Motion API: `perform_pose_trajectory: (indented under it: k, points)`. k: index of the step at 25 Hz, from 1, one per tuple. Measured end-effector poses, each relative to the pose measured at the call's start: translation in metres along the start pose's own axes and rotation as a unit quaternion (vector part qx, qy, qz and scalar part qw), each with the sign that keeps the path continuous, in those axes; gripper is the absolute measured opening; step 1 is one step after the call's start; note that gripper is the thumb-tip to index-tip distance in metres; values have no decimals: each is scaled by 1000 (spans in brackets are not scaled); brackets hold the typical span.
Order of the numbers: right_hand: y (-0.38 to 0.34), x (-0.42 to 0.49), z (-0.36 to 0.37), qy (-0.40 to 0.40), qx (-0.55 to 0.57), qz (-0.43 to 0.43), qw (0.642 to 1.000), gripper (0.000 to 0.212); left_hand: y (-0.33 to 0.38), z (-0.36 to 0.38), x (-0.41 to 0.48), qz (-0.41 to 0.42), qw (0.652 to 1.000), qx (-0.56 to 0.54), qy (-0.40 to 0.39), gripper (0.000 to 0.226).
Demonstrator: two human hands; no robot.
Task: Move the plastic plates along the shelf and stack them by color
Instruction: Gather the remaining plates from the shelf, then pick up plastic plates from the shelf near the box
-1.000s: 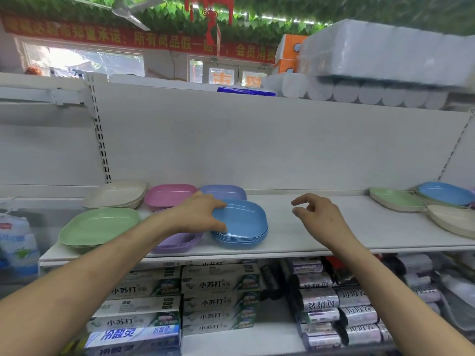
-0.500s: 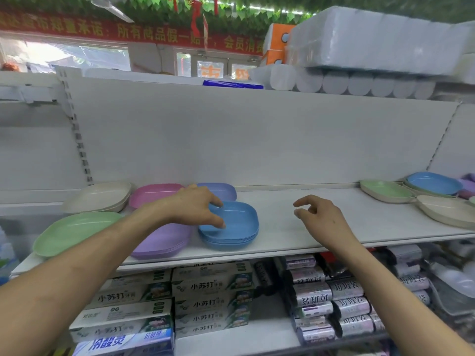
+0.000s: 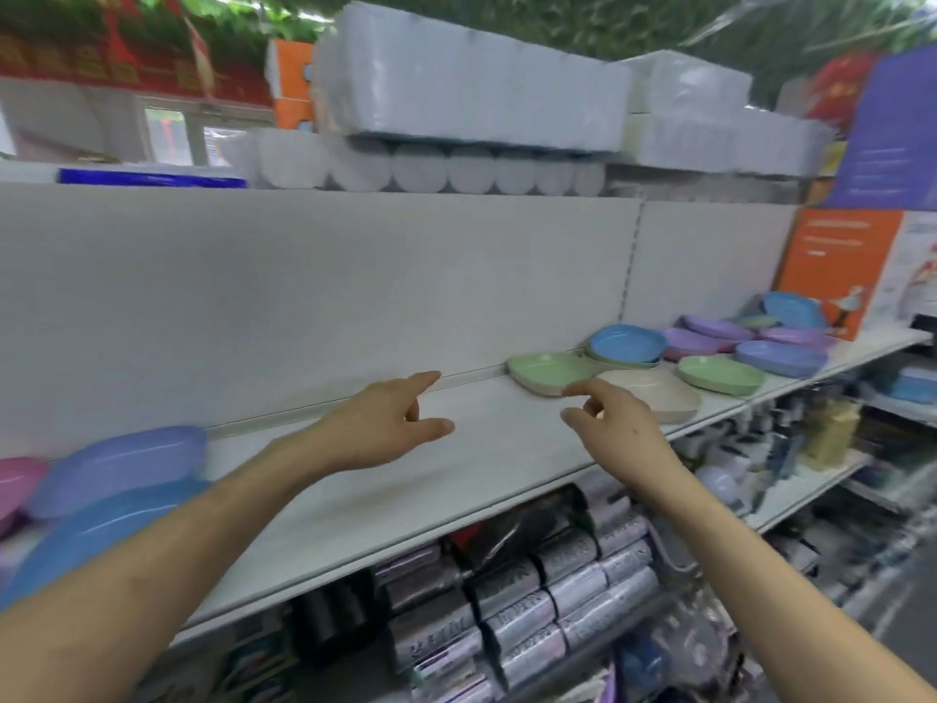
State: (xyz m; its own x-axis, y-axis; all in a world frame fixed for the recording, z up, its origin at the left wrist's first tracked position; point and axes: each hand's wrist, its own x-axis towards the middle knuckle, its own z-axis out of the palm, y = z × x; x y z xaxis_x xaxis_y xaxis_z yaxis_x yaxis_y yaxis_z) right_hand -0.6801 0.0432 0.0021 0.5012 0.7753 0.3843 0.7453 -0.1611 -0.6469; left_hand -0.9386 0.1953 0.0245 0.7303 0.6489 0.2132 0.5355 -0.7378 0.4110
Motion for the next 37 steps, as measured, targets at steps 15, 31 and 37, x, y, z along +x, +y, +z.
perform_pose_trajectory:
  k: [15,31,37]
  points:
    - [269,141,-153,67,-68,121,988,45,126,119,207,-20,999,-34,0,68]
    - [329,216,-154,-58,-104,152,981,54,153,159,323,-69,994,-39,74,52]
    - [341,217,-182,-27,-49,88,995,69,146,179,386,-59,996,54,47,49]
